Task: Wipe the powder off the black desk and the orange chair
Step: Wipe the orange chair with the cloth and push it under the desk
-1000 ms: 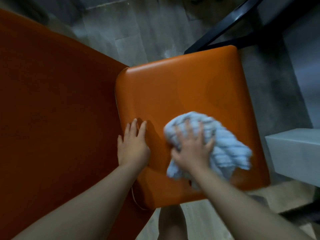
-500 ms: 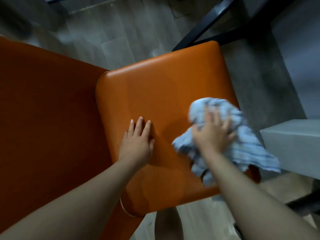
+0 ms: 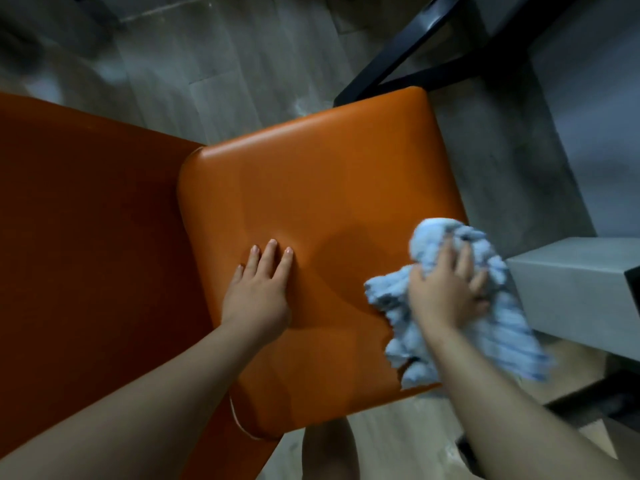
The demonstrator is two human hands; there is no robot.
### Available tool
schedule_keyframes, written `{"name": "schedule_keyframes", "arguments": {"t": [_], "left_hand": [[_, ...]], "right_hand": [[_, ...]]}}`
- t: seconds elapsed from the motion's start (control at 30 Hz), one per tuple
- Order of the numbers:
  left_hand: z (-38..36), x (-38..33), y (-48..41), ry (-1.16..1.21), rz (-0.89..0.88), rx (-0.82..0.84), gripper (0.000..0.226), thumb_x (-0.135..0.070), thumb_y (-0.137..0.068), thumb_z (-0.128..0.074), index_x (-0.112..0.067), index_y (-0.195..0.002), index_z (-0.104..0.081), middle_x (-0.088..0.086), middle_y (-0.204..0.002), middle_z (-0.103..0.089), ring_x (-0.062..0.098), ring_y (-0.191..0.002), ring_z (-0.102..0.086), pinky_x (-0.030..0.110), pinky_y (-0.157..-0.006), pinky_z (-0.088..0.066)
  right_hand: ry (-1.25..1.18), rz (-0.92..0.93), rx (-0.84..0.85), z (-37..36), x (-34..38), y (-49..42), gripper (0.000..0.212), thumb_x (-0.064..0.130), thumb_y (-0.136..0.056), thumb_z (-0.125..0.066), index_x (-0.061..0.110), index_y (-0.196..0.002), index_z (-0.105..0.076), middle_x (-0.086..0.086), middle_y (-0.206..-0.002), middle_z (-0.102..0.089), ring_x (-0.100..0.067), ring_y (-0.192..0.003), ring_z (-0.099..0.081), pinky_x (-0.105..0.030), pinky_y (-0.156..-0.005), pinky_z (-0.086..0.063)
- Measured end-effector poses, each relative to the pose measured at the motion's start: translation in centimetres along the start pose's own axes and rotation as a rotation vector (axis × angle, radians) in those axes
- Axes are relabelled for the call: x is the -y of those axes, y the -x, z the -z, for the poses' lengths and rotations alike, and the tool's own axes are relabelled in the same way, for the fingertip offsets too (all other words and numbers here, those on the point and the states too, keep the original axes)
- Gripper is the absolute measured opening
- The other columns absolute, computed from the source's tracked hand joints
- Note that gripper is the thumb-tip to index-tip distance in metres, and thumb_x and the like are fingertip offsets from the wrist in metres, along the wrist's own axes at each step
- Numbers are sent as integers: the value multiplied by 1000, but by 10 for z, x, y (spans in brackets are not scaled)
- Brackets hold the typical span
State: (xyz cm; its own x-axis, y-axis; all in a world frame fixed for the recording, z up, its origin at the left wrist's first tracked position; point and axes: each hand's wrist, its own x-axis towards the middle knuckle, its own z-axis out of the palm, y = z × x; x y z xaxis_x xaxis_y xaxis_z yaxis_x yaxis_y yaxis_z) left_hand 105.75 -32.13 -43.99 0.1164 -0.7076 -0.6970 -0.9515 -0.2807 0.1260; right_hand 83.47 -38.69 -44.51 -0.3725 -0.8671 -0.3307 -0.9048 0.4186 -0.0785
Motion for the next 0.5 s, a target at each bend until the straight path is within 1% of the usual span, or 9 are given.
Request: {"name": "schedule_keyframes", "arguments": {"t": [0.07, 0.17, 0.2, 0.27, 0.3, 0.33, 0.4, 0.47, 0.5], "left_hand": [[8, 3, -2, -48, -26, 18, 82, -19, -87, -43, -31, -149, 9, 0, -158, 15, 25, -146, 8, 41, -117, -4], [16, 9, -4, -79, -67, 32, 79, -25, -88, -43, -34, -149, 6, -1, -159, 9, 24, -147, 1, 44, -116, -5], [17, 11, -4, -78, -69, 39, 80, -25, -88, -44, -35, -149, 6, -2, -159, 10, 23, -147, 1, 46, -116, -4], [15, 11, -3, -70, -64, 52, 83, -19, -87, -45, -35, -148, 8, -3, -158, 13, 23, -147, 5, 48, -116, -1], [13, 10, -2, -60, -56, 50, 84, -16, -88, -45, -35, -148, 10, -2, -158, 15, 23, -146, 8, 48, -116, 1], [10, 9, -1, -47, -45, 46, 85, -12, -88, -45, -35, -148, 12, -2, -158, 18, 24, -146, 12, 49, -116, 2], [8, 7, -1, -12, -32, 50, 87, -9, -88, -45, -35, -148, 13, -2, -157, 20, 24, -145, 15, 49, -116, 3], [8, 5, -1, 10, -31, 63, 87, -7, -88, -44, -35, -148, 12, -3, -157, 20, 23, -145, 16, 47, -116, 2], [9, 5, -2, 14, -30, 67, 87, -7, -88, -44, -35, -148, 11, -3, -157, 20, 23, -145, 15, 46, -116, 1]], "right_hand": [[108, 251, 59, -20, 33, 38, 72, 42, -83, -58, 40, -146, -25, 6, -158, -16, -32, -144, -11, -64, -105, -17], [246, 796, 11, -31, 63, 69, 79, 47, -59, -79, 40, -133, -51, 3, -143, -48, -35, -131, -44, -65, -90, -38], [287, 887, 32, -24, 65, 62, 81, 47, -52, -83, 38, -128, -56, 3, -136, -55, -33, -124, -52, -62, -85, -44], [294, 1022, 7, -13, 52, 30, 83, 40, -48, -86, 32, -126, -60, 1, -130, -60, -33, -118, -57, -61, -82, -45], [272, 1013, -13, -7, 41, 8, 82, 35, -52, -86, 29, -128, -59, -1, -132, -59, -34, -120, -55, -63, -86, -41], [248, 927, -33, 0, 31, -15, 79, 31, -59, -83, 27, -133, -55, -3, -137, -55, -34, -126, -50, -63, -92, -36], [160, 600, -86, 10, 21, -46, 72, 31, -75, -71, 25, -141, -43, -2, -146, -44, -33, -134, -36, -59, -100, -28], [60, 264, -111, 4, 28, -41, 68, 35, -82, -63, 26, -145, -36, -1, -151, -35, -34, -136, -28, -59, -104, -23], [44, 177, -99, -1, 38, -24, 68, 35, -83, -60, 27, -145, -34, 0, -153, -32, -34, -138, -26, -59, -105, -21]]}}
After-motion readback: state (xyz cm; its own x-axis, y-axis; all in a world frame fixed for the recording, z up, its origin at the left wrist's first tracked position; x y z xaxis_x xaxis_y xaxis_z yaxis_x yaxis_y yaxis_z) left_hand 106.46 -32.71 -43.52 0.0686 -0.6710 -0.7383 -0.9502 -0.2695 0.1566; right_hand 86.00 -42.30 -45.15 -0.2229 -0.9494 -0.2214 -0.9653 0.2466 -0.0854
